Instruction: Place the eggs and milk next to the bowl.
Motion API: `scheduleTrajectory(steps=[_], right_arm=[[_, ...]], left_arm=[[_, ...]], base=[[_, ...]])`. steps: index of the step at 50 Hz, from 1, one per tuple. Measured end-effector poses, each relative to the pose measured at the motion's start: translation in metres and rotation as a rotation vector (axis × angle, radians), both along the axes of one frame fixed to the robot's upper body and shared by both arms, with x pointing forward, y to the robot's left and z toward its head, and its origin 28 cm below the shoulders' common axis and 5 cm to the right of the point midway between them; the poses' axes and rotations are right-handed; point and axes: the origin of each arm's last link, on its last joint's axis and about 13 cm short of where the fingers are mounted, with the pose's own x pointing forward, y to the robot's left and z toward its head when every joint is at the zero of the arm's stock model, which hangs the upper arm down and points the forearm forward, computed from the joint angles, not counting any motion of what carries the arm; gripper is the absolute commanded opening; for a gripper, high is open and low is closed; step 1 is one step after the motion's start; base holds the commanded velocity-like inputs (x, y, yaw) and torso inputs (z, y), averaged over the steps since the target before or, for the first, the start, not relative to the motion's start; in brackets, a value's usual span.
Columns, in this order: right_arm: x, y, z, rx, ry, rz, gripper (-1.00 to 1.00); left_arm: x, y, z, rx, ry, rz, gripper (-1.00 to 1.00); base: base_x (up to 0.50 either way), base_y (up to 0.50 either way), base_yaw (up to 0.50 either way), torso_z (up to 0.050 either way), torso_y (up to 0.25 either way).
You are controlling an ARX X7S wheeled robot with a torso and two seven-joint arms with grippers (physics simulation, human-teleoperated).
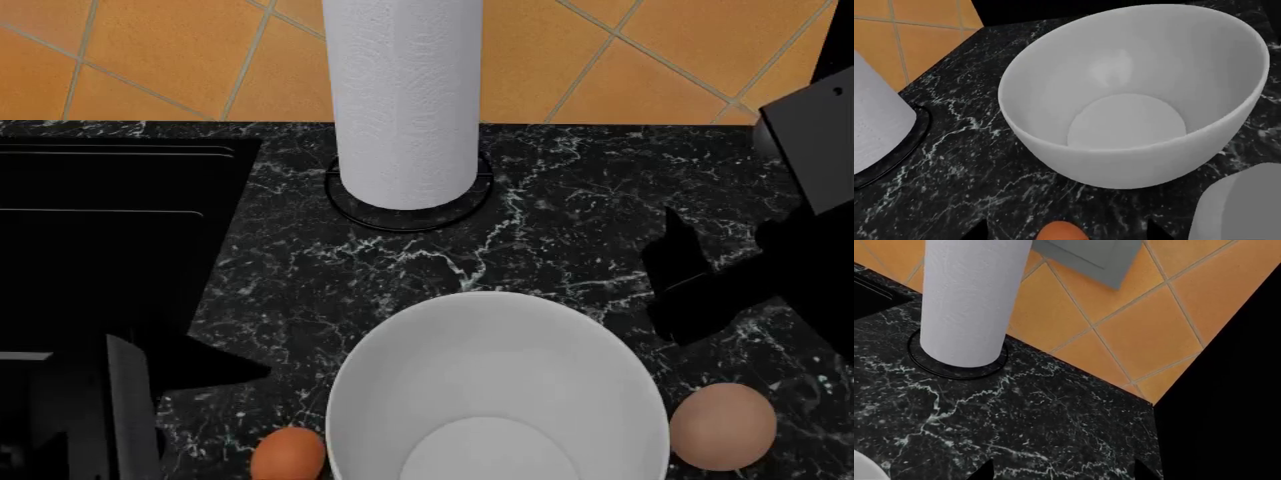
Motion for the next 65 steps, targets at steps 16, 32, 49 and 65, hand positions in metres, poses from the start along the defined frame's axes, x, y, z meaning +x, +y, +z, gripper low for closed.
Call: scheduleTrajectory(steps=[16,32,49,65], right_arm=[[0.000,0.002,0.001,-0.002,0.000,0.002,1.00],[0.000,0.002,0.000,-0.002,-0.001,0.003,1.00],[-0.006,-0.001,0.004,0.009,-0.028,-0.016,1.00],[-0.022,0.000,0.019,0.021,-0.095,-0.036,1.00]], left_arm=[[-0.010,0.009,0.003,-0.014,-0.012,0.027,1.00],[-0.017,0.020,0.009,-0.044,-0.037,0.068,1.00],[-0.035,0.027,0.024,-0.111,-0.083,0.121,1.00],[-0.047,0.039,0.034,-0.196,-0.140,0.194,1.00]], base=[[0.00,0.00,0.00,0.000,0.000],[0.00,0.00,0.00,0.000,0.000],[0.00,0.00,0.00,0.000,0.000],[0.00,0.00,0.00,0.000,0.000]])
